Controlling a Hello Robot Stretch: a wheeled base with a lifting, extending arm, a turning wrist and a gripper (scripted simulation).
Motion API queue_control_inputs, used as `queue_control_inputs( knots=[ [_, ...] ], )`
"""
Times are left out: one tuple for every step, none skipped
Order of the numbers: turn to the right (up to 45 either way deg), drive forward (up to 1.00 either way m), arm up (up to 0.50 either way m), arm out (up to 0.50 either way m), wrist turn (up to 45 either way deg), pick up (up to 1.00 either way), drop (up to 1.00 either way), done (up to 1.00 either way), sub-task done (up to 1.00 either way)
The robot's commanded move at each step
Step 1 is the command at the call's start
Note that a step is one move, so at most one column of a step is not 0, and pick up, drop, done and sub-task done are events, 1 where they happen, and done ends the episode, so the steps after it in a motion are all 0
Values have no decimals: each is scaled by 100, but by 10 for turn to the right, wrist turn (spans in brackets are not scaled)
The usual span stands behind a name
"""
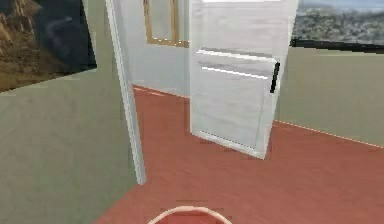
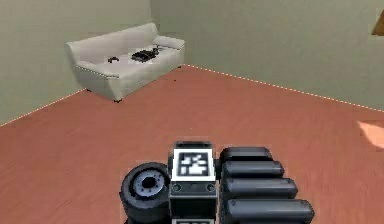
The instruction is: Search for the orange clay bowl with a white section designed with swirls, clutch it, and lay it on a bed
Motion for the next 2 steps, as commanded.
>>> queue_control_inputs(
  knots=[
    [0,100,0,0,0,0,0,0,0],
    [-30,0,0,0,0,0,0,0,0]
  ],
)
